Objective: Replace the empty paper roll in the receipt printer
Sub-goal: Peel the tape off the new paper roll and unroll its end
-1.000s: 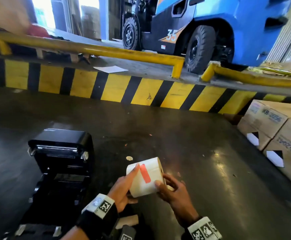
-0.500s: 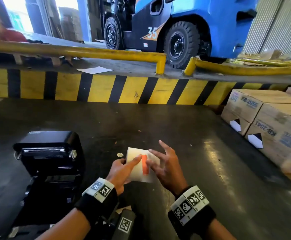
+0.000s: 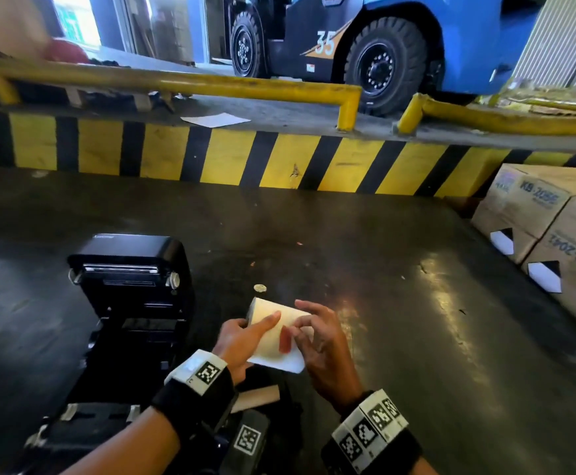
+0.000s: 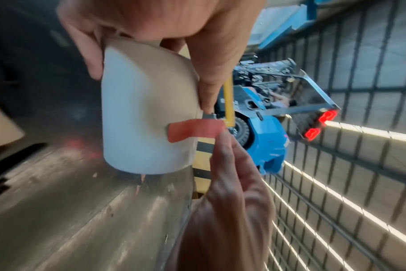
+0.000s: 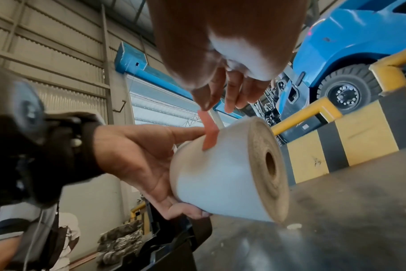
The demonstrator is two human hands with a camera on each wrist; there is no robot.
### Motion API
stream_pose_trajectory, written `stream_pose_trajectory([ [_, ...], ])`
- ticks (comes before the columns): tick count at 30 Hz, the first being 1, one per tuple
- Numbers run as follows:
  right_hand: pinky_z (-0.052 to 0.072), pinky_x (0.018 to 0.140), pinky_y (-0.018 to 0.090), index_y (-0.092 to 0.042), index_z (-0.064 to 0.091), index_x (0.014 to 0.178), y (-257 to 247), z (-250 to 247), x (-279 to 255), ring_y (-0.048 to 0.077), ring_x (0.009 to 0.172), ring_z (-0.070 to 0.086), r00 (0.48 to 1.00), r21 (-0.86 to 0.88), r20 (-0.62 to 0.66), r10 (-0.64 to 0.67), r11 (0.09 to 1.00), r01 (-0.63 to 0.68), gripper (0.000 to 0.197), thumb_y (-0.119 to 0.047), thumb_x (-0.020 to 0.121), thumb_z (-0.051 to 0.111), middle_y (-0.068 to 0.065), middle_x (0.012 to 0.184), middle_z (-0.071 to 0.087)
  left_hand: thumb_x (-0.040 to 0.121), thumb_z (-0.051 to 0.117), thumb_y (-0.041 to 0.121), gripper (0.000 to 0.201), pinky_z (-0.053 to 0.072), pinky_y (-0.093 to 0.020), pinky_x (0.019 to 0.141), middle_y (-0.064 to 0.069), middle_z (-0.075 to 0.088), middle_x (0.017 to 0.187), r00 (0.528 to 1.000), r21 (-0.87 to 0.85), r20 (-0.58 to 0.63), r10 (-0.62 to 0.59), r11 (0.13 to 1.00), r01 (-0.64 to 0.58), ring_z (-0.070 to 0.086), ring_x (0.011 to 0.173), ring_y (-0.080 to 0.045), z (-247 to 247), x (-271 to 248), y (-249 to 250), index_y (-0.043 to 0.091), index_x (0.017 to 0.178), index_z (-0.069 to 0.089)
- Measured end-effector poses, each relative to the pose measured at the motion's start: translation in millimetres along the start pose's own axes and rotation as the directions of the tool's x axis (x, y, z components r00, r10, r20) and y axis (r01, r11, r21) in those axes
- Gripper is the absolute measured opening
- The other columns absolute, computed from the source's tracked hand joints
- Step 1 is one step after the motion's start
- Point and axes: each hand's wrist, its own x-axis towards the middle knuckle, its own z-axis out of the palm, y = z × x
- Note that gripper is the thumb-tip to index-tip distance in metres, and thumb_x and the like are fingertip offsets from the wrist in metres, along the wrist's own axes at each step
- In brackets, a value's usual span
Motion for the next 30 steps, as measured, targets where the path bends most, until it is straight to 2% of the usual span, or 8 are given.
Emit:
stream_pose_trajectory([
  [3, 0.041, 0.095, 0.020, -0.018, 0.068, 0.080, -4, 1, -19, 0.007, 0.117, 0.049, 1.000, 0.105, -0.006, 0.026, 0.994, -0.026, 0.023, -0.037, 0.083, 0.055, -0.009, 0.122, 0.056, 0.074, 0.077, 0.027, 0.044, 0.058, -0.035, 0.061, -0.023, 0.071, 0.092, 0.998, -0.082, -0.027, -0.063, 0.995, 0.061, 0.069, 0.071, -0.030, -8, 4, -9, -0.008, 0.097, 0.064],
  [7, 0.039, 0.097, 0.022, -0.022, 0.067, 0.077, 22, -7, -32, 0.009, 0.115, 0.051, 0.983, 0.086, -0.030, 0.181, 0.980, -0.178, 0.016, -0.036, 0.079, 0.062, -0.002, 0.119, 0.060, 0.074, 0.076, 0.029, 0.039, 0.053, -0.024, 0.045, -0.017, 0.070, 0.086, 0.994, -0.071, -0.075, -0.082, 0.995, 0.077, 0.066, 0.065, -0.022, -17, 4, -14, -0.002, 0.094, 0.063],
  [10, 0.035, 0.097, 0.030, -0.035, 0.057, 0.068, 74, -8, -52, 0.024, 0.118, 0.050, 0.934, -0.139, 0.040, 0.355, 0.928, -0.347, 0.026, -0.015, 0.080, 0.070, 0.007, 0.119, 0.060, 0.074, 0.075, 0.034, 0.040, 0.052, -0.028, 0.054, -0.013, 0.071, 0.091, 0.990, -0.066, -0.072, -0.120, 0.991, 0.115, 0.066, 0.071, -0.021, -26, 1, -18, 0.004, 0.096, 0.063],
  [13, 0.036, 0.098, 0.033, -0.016, 0.070, 0.076, 115, -7, -69, 0.030, 0.120, 0.049, 0.859, -0.352, 0.147, 0.491, 0.837, -0.418, 0.005, -0.013, 0.080, 0.070, 0.013, 0.124, 0.060, 0.074, 0.075, 0.036, 0.043, 0.050, -0.030, 0.057, -0.010, 0.071, 0.087, 0.989, -0.069, -0.057, -0.138, 0.989, 0.133, 0.067, 0.074, -0.020, -31, -2, -20, 0.005, 0.101, 0.063],
  [16, 0.035, 0.101, 0.032, -0.007, 0.071, 0.090, 134, -8, -83, 0.027, 0.125, 0.044, 0.789, -0.505, 0.254, 0.559, 0.773, -0.385, 0.018, -0.023, 0.080, 0.069, 0.008, 0.134, 0.054, 0.073, 0.075, 0.037, 0.046, 0.052, -0.032, 0.059, -0.012, 0.071, 0.091, 0.986, -0.079, -0.059, -0.154, 0.986, 0.149, 0.067, 0.080, -0.022, -36, -5, -22, 0.004, 0.103, 0.063],
  [23, 0.028, 0.106, 0.040, -0.022, 0.063, 0.110, 137, -20, -93, 0.025, 0.133, 0.034, 0.776, -0.547, 0.338, 0.532, 0.782, -0.298, 0.064, -0.062, 0.062, 0.047, 0.002, 0.146, 0.041, 0.068, 0.080, 0.035, 0.051, 0.057, -0.038, 0.075, -0.015, 0.072, 0.100, 0.981, -0.148, -0.117, -0.156, 0.979, 0.138, 0.069, 0.088, -0.026, -44, -8, -34, 0.004, 0.104, 0.063],
  [26, 0.027, 0.109, 0.040, -0.026, 0.059, 0.119, 133, -22, -84, 0.025, 0.135, 0.031, 0.729, -0.579, 0.408, 0.549, 0.773, -0.258, 0.059, -0.054, 0.067, 0.062, 0.003, 0.147, 0.039, 0.065, 0.080, 0.038, 0.054, 0.056, -0.036, 0.071, -0.012, 0.072, 0.102, 0.978, -0.194, -0.133, -0.159, 0.972, 0.132, 0.068, 0.089, -0.024, -46, -10, -31, 0.008, 0.106, 0.062],
  [30, 0.041, 0.099, 0.043, -0.022, 0.069, 0.104, 117, -1, -63, 0.022, 0.115, 0.050, 0.795, -0.564, 0.366, 0.483, 0.795, -0.224, 0.039, -0.052, 0.081, 0.060, 0.003, 0.120, 0.060, 0.066, 0.079, 0.039, 0.053, 0.054, -0.037, 0.074, -0.009, 0.070, 0.102, 0.977, -0.190, -0.158, -0.146, 0.975, 0.115, 0.064, 0.092, -0.021, -50, -12, -27, 0.011, 0.107, 0.061],
])
